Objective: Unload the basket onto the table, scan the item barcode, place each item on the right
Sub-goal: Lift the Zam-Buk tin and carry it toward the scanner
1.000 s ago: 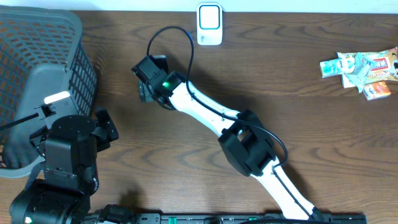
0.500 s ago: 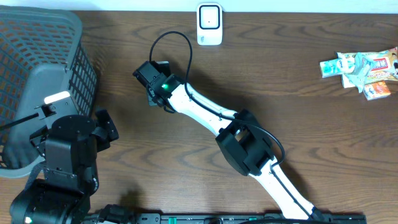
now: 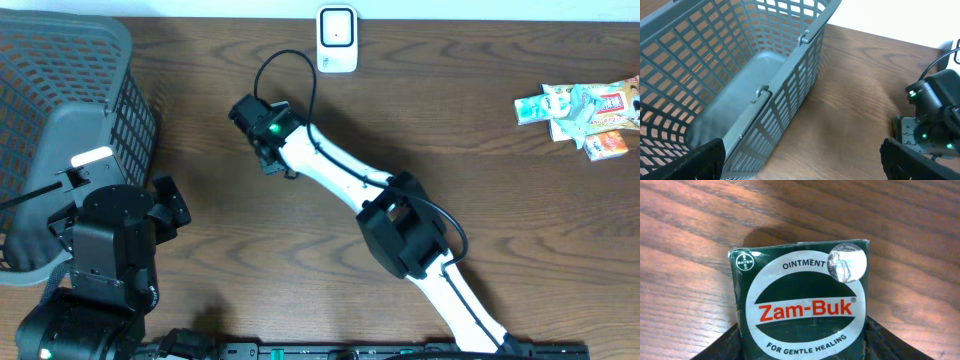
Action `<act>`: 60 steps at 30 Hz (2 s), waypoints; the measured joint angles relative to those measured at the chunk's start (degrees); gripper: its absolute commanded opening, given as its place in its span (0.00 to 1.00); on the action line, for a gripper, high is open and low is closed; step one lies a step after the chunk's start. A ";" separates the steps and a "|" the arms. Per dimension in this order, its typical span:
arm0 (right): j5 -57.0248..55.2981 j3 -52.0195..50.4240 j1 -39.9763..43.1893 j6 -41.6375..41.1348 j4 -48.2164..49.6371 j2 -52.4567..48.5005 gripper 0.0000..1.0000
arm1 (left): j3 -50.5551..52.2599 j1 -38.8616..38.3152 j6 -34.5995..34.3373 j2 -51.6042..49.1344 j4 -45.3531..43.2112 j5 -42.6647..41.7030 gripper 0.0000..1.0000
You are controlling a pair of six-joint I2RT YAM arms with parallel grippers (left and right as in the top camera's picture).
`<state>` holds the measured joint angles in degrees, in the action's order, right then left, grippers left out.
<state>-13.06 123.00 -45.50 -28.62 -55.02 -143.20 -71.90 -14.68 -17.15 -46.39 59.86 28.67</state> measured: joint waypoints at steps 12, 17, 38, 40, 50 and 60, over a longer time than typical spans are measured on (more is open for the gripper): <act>23.67 -0.07 9.14 19.43 -3.82 2.23 0.52 | 0.00 0.00 0.02 0.00 0.00 0.00 0.98; 27.93 -0.07 13.73 26.47 -7.91 2.25 0.54 | 0.00 0.00 0.02 0.00 0.00 0.00 0.98; 18.32 -0.22 15.78 17.79 -14.93 6.73 0.99 | 0.00 0.00 0.02 0.00 0.00 0.00 0.98; 21.79 -0.22 15.74 13.46 -14.21 8.70 0.99 | 0.00 0.00 0.00 0.00 0.00 0.00 0.97; 25.75 -0.20 13.57 -5.22 -7.37 10.97 0.96 | 0.00 0.00 0.00 0.00 0.00 0.00 0.98; 10.01 -0.22 8.26 -28.22 -8.11 9.70 0.99 | 0.00 0.00 0.02 0.00 0.00 0.00 0.98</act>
<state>-3.05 122.78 -37.23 -56.84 -63.13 -133.49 -71.90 -14.68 -17.12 -46.39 59.86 28.67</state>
